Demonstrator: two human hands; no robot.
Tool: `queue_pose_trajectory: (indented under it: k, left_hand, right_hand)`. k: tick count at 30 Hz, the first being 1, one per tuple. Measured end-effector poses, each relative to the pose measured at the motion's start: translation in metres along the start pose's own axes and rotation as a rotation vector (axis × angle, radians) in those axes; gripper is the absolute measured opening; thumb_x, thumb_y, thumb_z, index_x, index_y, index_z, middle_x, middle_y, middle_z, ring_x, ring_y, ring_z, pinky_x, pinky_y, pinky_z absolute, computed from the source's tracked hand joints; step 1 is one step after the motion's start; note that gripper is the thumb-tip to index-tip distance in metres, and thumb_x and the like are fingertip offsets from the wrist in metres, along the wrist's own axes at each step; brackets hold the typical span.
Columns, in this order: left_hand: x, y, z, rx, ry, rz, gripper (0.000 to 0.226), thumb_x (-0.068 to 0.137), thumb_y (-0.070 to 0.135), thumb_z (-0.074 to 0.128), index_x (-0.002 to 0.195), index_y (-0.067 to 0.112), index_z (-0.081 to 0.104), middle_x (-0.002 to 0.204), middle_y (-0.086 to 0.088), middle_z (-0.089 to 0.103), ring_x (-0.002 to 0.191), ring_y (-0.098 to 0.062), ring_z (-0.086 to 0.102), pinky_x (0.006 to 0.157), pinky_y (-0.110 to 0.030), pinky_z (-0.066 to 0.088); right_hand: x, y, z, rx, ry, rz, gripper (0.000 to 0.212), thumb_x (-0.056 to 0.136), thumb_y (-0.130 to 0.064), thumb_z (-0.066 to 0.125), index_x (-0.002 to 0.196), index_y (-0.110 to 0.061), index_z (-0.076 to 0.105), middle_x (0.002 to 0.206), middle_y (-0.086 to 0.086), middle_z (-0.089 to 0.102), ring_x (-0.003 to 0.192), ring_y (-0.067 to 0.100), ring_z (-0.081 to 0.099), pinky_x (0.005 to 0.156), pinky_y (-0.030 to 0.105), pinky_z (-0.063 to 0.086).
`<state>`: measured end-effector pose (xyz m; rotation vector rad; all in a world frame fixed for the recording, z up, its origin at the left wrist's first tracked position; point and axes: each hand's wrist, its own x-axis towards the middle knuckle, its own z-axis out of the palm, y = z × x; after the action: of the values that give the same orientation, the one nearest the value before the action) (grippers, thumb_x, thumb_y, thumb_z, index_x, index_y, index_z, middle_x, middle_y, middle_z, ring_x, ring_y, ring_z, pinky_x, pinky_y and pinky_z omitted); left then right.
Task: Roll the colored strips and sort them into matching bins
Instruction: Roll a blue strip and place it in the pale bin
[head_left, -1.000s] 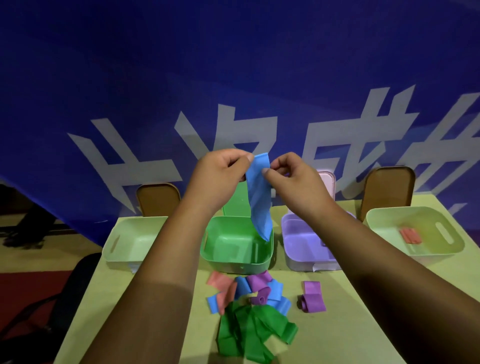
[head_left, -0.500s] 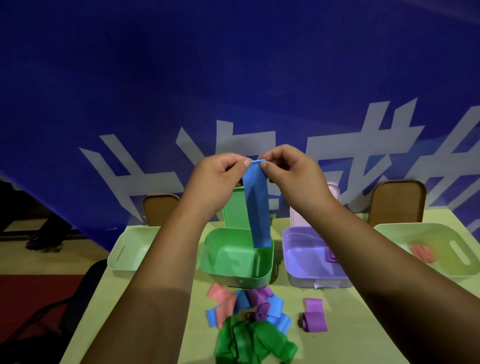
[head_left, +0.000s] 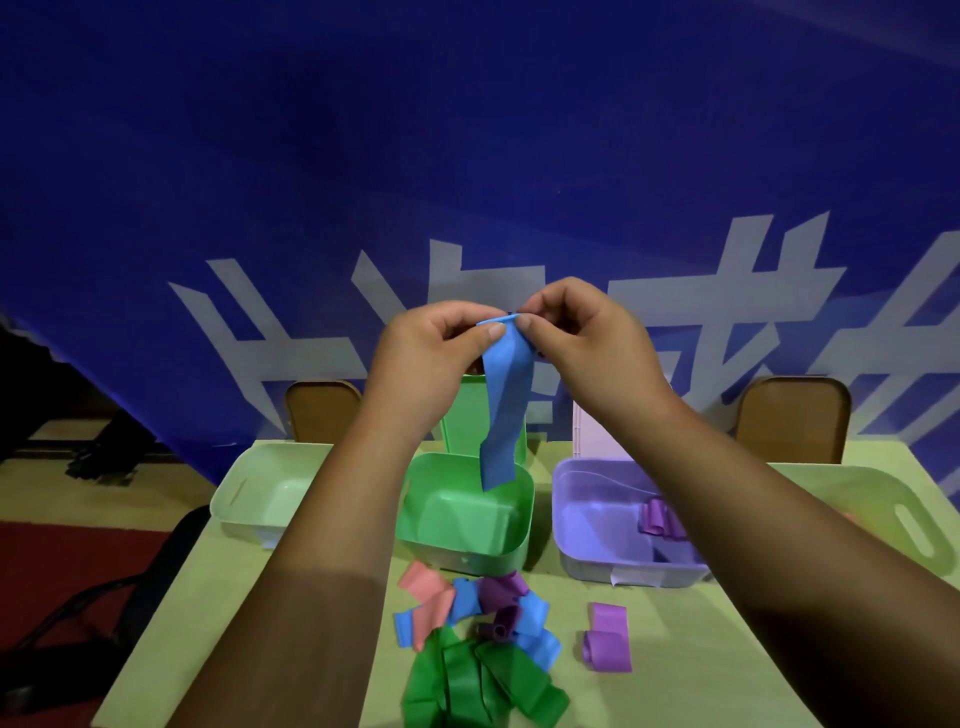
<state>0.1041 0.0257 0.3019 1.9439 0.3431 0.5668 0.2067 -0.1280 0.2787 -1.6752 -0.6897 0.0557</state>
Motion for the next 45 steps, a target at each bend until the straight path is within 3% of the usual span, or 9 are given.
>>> queue_pose_trajectory:
  k: [5, 14, 19, 23, 28, 32, 39, 45]
  left_hand:
    - [-0.011, 0.007, 0.004, -0.097, 0.049, -0.045, 0.015, 0.101, 0.015, 0.075, 0.112, 0.01, 0.083, 0.09, 0.0, 0.082, 0.079, -0.003, 0.074, 0.068, -0.017, 0.057]
    - [-0.015, 0.009, 0.002, -0.097, 0.061, -0.061, 0.011, 0.099, 0.016, 0.077, 0.107, 0.016, 0.084, 0.094, -0.003, 0.082, 0.092, -0.021, 0.078, 0.081, -0.032, 0.066]
    - [-0.013, 0.005, 0.0, -0.079, 0.044, -0.067, 0.01, 0.097, 0.015, 0.079, 0.105, 0.019, 0.085, 0.091, 0.0, 0.082, 0.085, -0.01, 0.075, 0.078, -0.026, 0.063]
    - [-0.012, 0.001, -0.005, -0.09, 0.033, -0.069, 0.012, 0.096, 0.013, 0.08, 0.106, 0.017, 0.084, 0.092, -0.002, 0.082, 0.083, -0.009, 0.075, 0.076, -0.025, 0.062]
    - [-0.005, -0.003, -0.01, -0.113, 0.006, -0.086, 0.014, 0.095, 0.007, 0.079, 0.106, 0.013, 0.083, 0.092, -0.003, 0.081, 0.085, -0.012, 0.075, 0.075, -0.025, 0.061]
    - [0.002, -0.006, -0.014, -0.119, -0.011, -0.093, 0.018, 0.094, 0.002, 0.078, 0.11, 0.011, 0.081, 0.096, -0.004, 0.081, 0.088, -0.013, 0.076, 0.079, -0.026, 0.064]
    - [0.019, -0.018, -0.023, -0.226, -0.043, -0.148, 0.024, 0.092, 0.001, 0.081, 0.109, 0.018, 0.081, 0.096, -0.003, 0.082, 0.094, -0.017, 0.079, 0.08, -0.025, 0.061]
    - [0.033, -0.031, -0.032, -0.353, -0.067, -0.193, 0.031, 0.088, -0.007, 0.081, 0.109, 0.017, 0.079, 0.1, -0.007, 0.083, 0.097, -0.019, 0.079, 0.086, -0.029, 0.062]
  right_hand:
    - [-0.005, -0.002, -0.002, 0.022, -0.005, -0.019, 0.008, 0.097, -0.023, 0.076, 0.092, -0.028, 0.072, 0.085, -0.003, 0.075, 0.086, 0.024, 0.072, 0.085, 0.051, 0.061]
    - [-0.011, -0.003, -0.001, 0.055, -0.035, -0.015, 0.005, 0.095, -0.026, 0.075, 0.093, -0.029, 0.071, 0.085, 0.0, 0.073, 0.087, 0.03, 0.07, 0.082, 0.054, 0.06]
    - [-0.011, -0.001, 0.003, 0.1, -0.045, 0.02, 0.005, 0.095, -0.029, 0.077, 0.095, -0.028, 0.072, 0.086, 0.0, 0.074, 0.089, 0.03, 0.072, 0.084, 0.057, 0.061]
    - [-0.009, 0.0, 0.008, 0.144, -0.057, 0.054, 0.005, 0.096, -0.025, 0.077, 0.098, -0.028, 0.074, 0.086, 0.005, 0.074, 0.08, 0.021, 0.07, 0.086, 0.059, 0.061]
    - [-0.006, 0.0, 0.017, 0.198, -0.066, 0.116, 0.014, 0.096, -0.015, 0.075, 0.106, -0.024, 0.076, 0.091, 0.008, 0.075, 0.081, 0.014, 0.068, 0.091, 0.052, 0.061]
    - [0.002, 0.001, 0.025, 0.249, -0.06, 0.184, 0.017, 0.094, -0.007, 0.073, 0.107, -0.018, 0.075, 0.085, 0.004, 0.071, 0.076, 0.012, 0.065, 0.08, 0.04, 0.058]
    - [0.009, 0.002, 0.036, 0.216, -0.049, 0.17, 0.007, 0.097, -0.024, 0.078, 0.101, -0.018, 0.076, 0.082, 0.003, 0.07, 0.076, 0.011, 0.061, 0.079, 0.038, 0.056]
    - [0.023, 0.007, 0.051, 0.242, -0.029, 0.199, 0.008, 0.095, -0.018, 0.081, 0.101, -0.021, 0.076, 0.085, 0.001, 0.072, 0.078, 0.01, 0.063, 0.08, 0.038, 0.056]
